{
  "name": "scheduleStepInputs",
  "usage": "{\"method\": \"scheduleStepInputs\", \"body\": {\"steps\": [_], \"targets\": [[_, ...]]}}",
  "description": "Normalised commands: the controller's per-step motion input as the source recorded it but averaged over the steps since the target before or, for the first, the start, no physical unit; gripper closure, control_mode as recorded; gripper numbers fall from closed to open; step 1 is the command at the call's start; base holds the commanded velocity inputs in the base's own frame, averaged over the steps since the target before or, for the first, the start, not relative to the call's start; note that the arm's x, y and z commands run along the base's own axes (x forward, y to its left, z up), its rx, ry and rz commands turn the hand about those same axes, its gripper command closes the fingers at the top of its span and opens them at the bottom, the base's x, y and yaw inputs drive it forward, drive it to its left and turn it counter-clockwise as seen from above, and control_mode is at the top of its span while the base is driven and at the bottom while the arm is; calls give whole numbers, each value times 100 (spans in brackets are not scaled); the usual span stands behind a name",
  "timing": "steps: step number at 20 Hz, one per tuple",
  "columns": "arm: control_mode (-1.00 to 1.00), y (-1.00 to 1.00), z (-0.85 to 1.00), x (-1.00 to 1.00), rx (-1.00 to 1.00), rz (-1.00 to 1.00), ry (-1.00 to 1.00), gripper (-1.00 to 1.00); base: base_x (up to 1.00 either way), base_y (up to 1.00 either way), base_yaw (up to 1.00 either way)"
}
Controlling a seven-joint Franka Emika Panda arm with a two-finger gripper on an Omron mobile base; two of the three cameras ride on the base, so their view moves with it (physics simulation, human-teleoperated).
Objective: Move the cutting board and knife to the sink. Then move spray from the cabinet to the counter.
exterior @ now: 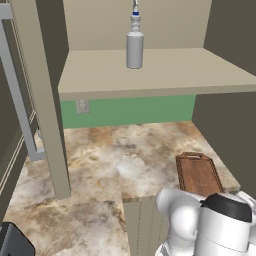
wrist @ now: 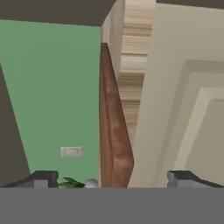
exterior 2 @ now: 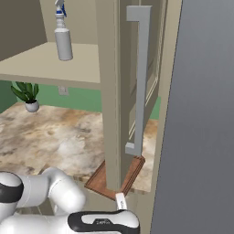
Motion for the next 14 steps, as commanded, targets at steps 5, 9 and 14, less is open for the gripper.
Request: {"method": "scheduleStepInputs", "body": {"steps": [5, 9, 14], "targets": [[-100, 0, -16, 32, 0, -1, 0, -100, 0, 0, 0], [-100, 0, -18, 23, 0, 0, 0, -100, 0, 0, 0], [-100, 0, -5, 13, 0, 0, 0, 100, 0, 0, 0]]}}
